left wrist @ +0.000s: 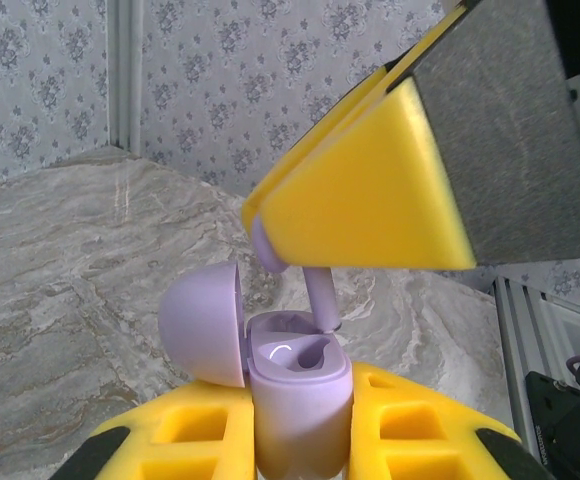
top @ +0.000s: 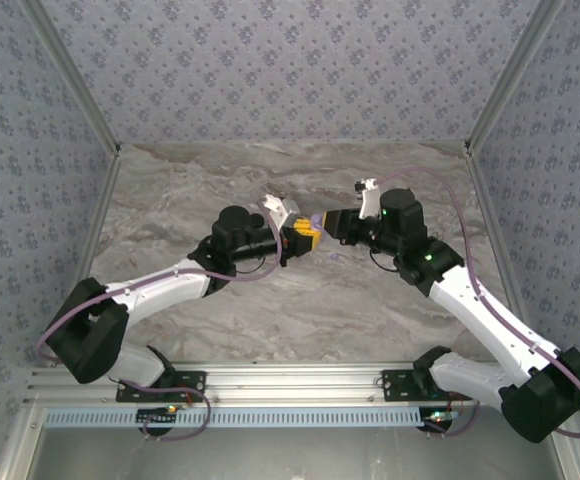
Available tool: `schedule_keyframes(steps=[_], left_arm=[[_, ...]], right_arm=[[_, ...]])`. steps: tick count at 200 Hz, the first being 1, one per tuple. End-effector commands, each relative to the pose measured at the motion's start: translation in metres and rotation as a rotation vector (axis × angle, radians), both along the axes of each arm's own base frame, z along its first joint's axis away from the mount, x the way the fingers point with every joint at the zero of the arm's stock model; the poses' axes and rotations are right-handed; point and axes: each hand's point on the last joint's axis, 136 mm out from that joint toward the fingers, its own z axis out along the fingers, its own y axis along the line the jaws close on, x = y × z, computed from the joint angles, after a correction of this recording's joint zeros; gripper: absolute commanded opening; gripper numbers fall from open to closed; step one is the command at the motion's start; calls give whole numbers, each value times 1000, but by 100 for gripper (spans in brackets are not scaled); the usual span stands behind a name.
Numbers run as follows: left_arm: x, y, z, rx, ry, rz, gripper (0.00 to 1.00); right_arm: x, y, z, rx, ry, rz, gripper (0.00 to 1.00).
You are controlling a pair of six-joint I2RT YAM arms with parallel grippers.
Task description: Insert wireless bluetooth earbuds into charging case
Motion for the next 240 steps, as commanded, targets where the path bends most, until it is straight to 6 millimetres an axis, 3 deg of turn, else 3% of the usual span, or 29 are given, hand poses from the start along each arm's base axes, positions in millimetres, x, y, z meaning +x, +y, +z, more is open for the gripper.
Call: schedule_keyframes(steps=[1, 65, 150, 240], left_arm=[[-4, -5, 27, -52, -56, -26, 0], [-4, -5, 27, -51, -57, -25, 0], [-4, -4, 26, -52, -44, -21, 0], [-4, -5, 34, -86, -22, -19, 0]], right_arm=[[1, -1, -5, -16, 11, -15, 27], [-2, -1, -10, -13, 32, -14, 27], [6, -3, 19, 27, -55, -42, 27], [11, -2, 14, 14, -60, -45, 27]])
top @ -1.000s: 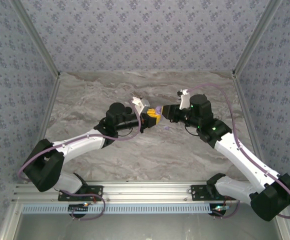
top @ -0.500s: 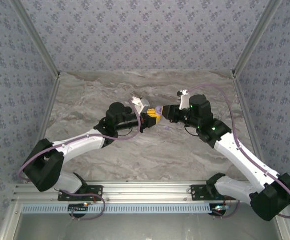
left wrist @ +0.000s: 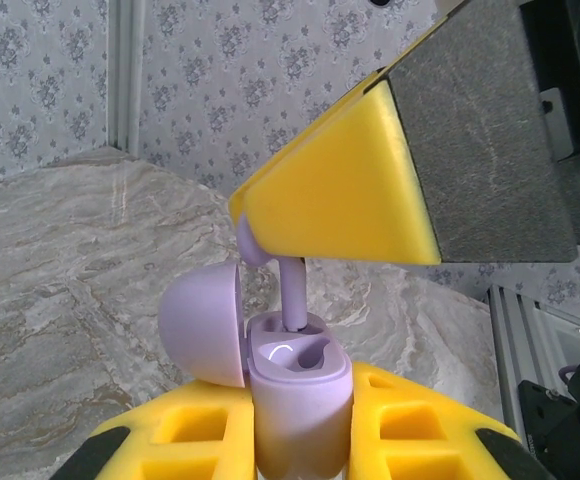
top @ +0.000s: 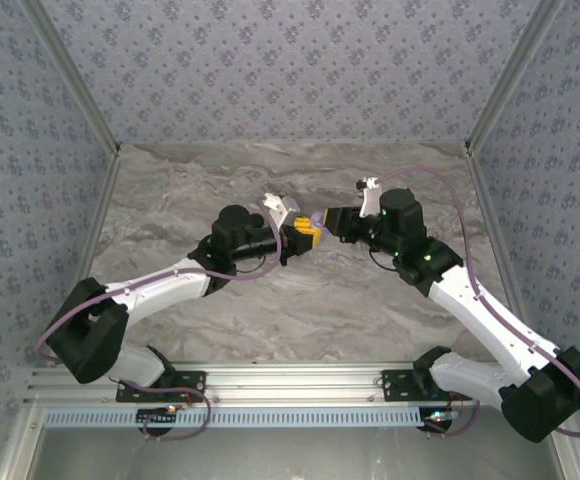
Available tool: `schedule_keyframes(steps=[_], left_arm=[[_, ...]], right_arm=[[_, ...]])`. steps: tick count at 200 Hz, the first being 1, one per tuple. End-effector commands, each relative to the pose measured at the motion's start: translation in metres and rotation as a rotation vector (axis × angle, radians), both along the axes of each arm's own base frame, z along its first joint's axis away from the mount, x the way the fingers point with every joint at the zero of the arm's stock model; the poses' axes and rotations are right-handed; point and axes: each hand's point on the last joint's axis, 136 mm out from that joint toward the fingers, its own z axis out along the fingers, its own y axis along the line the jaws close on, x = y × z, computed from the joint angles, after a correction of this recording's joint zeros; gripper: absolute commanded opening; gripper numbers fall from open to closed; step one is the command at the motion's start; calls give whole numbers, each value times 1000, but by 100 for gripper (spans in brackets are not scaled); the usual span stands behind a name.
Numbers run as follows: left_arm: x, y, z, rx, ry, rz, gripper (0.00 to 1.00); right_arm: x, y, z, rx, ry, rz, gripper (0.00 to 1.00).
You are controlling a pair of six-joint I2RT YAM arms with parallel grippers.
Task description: Insert wireless bluetooth earbuds into charging case
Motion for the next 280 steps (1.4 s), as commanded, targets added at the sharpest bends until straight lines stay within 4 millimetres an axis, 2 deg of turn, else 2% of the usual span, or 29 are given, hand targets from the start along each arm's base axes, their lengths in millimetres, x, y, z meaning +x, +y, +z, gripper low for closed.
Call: schedule_keyframes(steps=[1, 121, 162, 180, 197, 213, 232, 255, 280], left_arm=[[-4, -4, 30, -70, -42, -21, 0], [2, -2, 31, -77, -44, 18, 0], [1, -1, 31, -75, -51, 17, 0], [2, 2, 28, -52, -58, 39, 0], [5, 9, 23, -16, -68, 82, 0], [9, 18, 16, 23, -76, 137, 0], [13, 31, 10, 65, -89, 208, 0], [16, 47, 5, 105, -101, 282, 0], [17, 60, 4, 127, -118, 340, 0]], right_arm=[[4, 2, 11, 13, -39, -4, 27], [-9, 6, -2, 11, 22, 47, 29], [-7, 1, 10, -13, -6, 46, 37], [-6, -9, 20, -51, -34, 19, 45], [-4, -22, 18, -97, -32, -17, 51], [-2, -36, 4, -138, 17, -61, 55], [3, -52, -27, -202, 117, -110, 58], [7, -66, -77, -299, 254, -154, 57], [14, -69, -137, -393, 379, -174, 57]])
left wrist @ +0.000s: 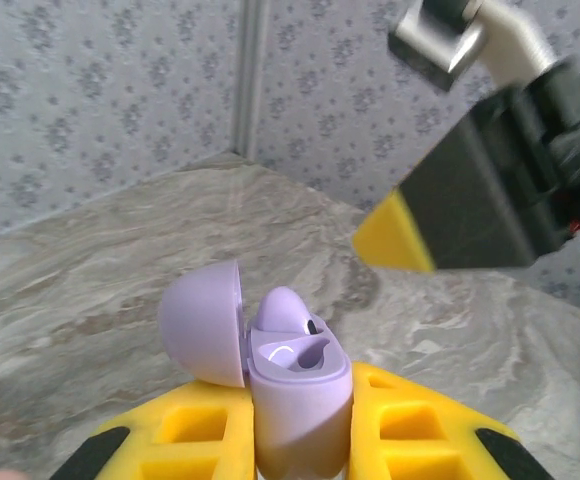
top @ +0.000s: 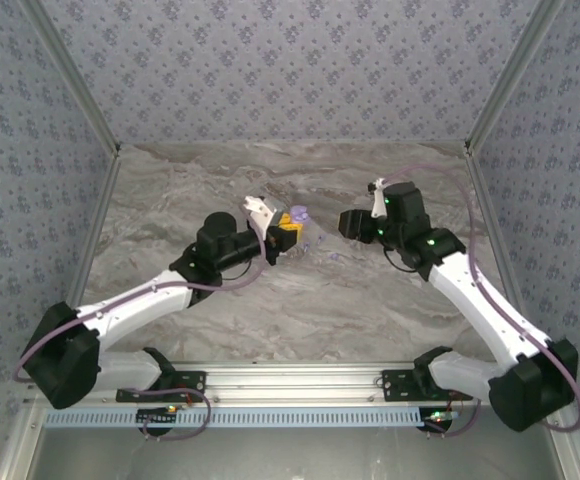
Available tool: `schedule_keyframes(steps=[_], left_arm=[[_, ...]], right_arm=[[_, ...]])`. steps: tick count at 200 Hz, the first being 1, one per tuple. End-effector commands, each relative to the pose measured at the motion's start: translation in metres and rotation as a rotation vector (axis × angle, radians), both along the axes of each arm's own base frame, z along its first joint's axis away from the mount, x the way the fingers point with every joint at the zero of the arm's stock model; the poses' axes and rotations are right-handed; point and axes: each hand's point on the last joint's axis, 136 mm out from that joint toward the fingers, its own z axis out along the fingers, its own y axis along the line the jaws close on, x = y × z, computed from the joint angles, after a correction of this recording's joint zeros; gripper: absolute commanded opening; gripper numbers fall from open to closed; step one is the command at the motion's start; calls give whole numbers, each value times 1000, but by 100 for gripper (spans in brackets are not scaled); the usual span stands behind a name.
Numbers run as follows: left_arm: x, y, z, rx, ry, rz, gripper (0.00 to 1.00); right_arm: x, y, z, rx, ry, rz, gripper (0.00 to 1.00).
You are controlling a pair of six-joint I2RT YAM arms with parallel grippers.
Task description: Insert wireless bluetooth earbuds into charging case
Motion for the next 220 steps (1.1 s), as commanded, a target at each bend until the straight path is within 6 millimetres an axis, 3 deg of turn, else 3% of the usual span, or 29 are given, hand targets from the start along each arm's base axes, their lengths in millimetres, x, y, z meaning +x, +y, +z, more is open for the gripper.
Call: schedule_keyframes(steps=[1, 36, 102, 170, 220], left_arm=[[3, 15, 1, 43, -40, 85, 0], [0, 22, 3, 53, -52, 102, 0], [-3, 25, 5, 46, -48, 100, 0], [-7, 32, 5, 42, -50, 115, 0], [-6, 32, 4, 44, -49, 117, 0]], right_arm=[[-5, -14, -67, -135, 168, -38, 57], [9, -3, -123, -192, 277, -32, 57], [39, 17, -176, -402, 322, -6, 60], [36, 12, -197, -537, 358, 0, 58], [22, 3, -189, -544, 369, 0, 56]])
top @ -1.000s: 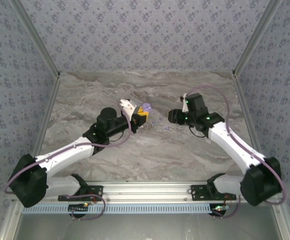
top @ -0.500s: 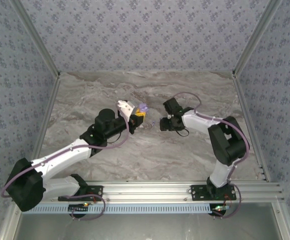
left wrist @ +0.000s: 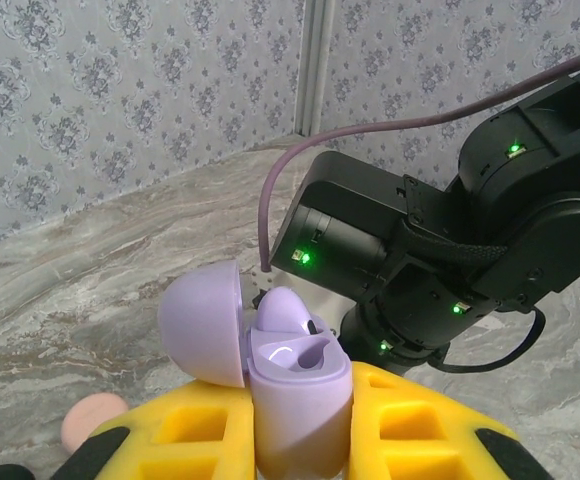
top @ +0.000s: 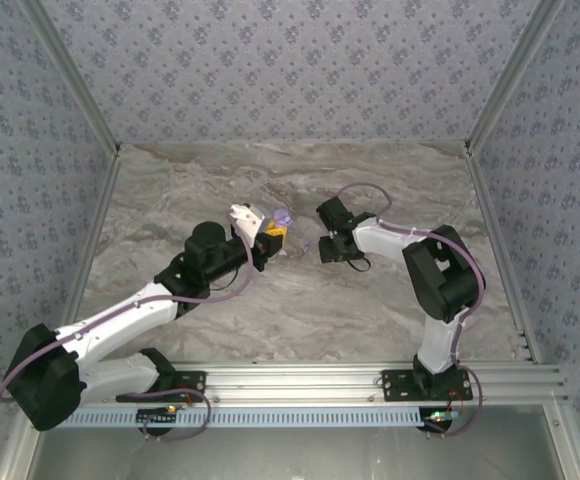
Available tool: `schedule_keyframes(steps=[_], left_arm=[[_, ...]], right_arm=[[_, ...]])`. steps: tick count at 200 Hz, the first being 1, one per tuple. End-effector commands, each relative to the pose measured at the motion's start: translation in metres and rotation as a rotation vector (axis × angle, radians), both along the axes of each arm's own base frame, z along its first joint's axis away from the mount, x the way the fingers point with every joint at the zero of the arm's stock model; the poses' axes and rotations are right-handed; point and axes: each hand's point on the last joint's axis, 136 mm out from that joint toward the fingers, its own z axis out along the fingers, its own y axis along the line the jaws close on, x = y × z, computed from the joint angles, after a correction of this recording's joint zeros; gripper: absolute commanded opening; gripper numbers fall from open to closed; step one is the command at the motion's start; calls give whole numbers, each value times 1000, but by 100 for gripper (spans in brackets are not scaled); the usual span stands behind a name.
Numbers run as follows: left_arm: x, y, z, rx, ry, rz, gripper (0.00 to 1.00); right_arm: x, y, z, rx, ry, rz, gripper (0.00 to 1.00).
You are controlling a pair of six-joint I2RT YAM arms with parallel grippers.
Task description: Insert wireless bluetooth earbuds into charging case
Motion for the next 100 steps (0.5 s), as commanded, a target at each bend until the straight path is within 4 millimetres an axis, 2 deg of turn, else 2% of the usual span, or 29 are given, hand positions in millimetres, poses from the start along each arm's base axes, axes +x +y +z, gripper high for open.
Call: schedule_keyframes(steps=[1, 52, 100], left_arm=[[-2, 0, 11, -19, -32, 3, 0], [-1, -1, 11, -20, -31, 4, 0], [-1, -2, 10, -20, -30, 1, 0]], right_arm=[[-14, -14, 6, -48, 20, 1, 56], [-28, -25, 11, -55, 30, -9, 54], [-22, -10, 34, -38, -14, 33, 52]])
